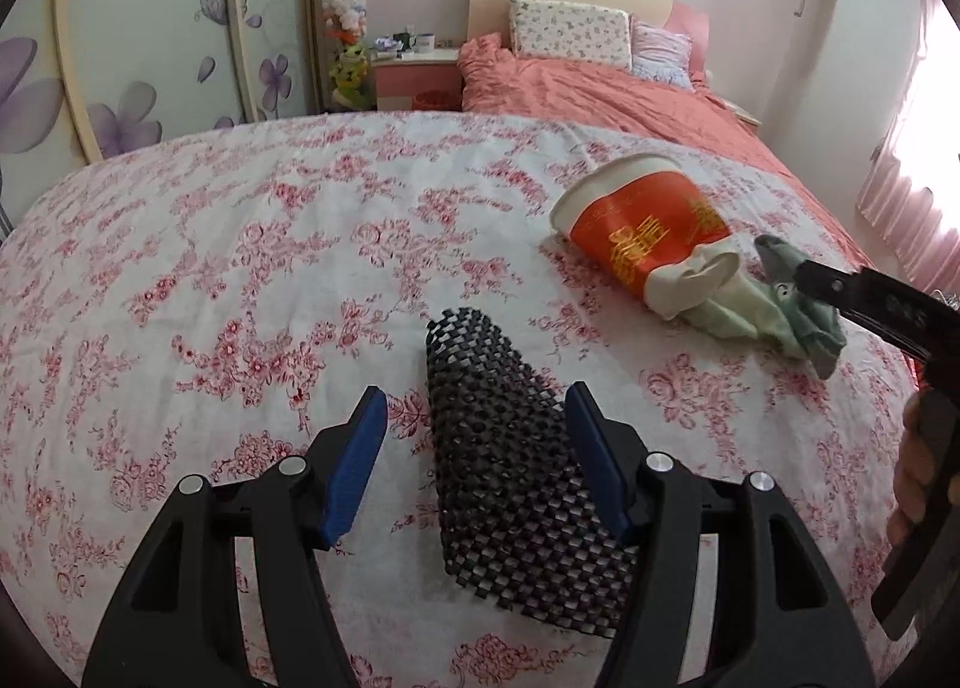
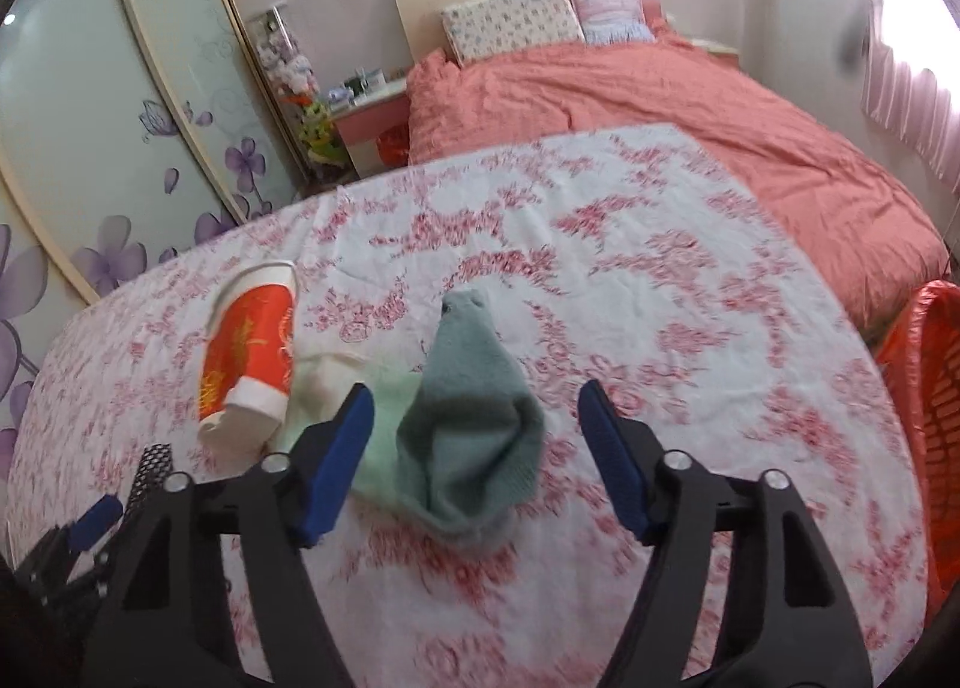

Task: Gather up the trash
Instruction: 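Grasp the black mesh pad with the left tool while the right grasps the grey-green sock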

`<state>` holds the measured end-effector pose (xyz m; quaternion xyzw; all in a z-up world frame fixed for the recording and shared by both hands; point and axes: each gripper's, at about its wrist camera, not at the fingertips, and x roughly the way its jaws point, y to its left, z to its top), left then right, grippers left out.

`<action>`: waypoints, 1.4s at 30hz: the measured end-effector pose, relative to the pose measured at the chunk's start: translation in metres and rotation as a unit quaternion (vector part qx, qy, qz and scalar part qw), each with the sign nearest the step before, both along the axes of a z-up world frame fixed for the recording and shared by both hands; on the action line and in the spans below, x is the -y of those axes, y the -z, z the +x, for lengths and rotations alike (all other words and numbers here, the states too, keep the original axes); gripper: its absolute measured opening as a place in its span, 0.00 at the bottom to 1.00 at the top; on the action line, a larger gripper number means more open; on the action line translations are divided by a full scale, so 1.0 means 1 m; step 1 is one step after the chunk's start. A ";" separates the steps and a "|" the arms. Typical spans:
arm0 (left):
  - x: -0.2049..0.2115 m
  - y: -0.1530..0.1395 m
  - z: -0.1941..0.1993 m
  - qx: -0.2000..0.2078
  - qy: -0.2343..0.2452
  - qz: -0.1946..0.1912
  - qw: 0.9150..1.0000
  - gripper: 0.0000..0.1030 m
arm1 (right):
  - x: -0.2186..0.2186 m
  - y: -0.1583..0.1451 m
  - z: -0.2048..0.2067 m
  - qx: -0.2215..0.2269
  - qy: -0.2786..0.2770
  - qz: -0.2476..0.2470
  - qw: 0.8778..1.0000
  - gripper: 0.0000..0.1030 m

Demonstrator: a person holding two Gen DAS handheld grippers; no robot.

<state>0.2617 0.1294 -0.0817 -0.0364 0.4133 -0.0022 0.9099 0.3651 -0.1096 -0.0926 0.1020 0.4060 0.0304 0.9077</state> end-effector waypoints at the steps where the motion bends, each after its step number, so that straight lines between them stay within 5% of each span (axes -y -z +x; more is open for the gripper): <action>1: -0.001 0.002 0.001 -0.004 -0.001 -0.001 1.000 0.59 | -0.002 0.004 0.004 -0.008 -0.003 -0.005 1.000 0.51; 4: 0.000 0.007 0.000 -0.011 -0.001 -0.004 1.000 0.59 | -0.005 0.013 0.005 -0.025 -0.013 -0.020 0.999 0.25; 12: 0.009 0.007 -0.006 -0.011 0.010 0.003 1.000 0.59 | 0.027 0.008 -0.037 -0.006 0.006 -0.047 0.999 0.12; 22: 0.017 0.009 -0.004 -0.016 0.006 0.023 1.000 0.60 | 0.044 0.020 -0.052 -0.015 0.021 -0.067 0.997 0.12; 33: 0.014 0.009 -0.007 -0.012 0.006 0.006 1.000 0.59 | 0.056 0.022 -0.054 -0.016 0.022 -0.031 0.999 0.14; 42: 0.021 0.009 -0.009 -0.009 0.019 0.007 1.000 0.39 | 0.057 0.022 -0.054 -0.015 0.021 -0.022 0.999 0.15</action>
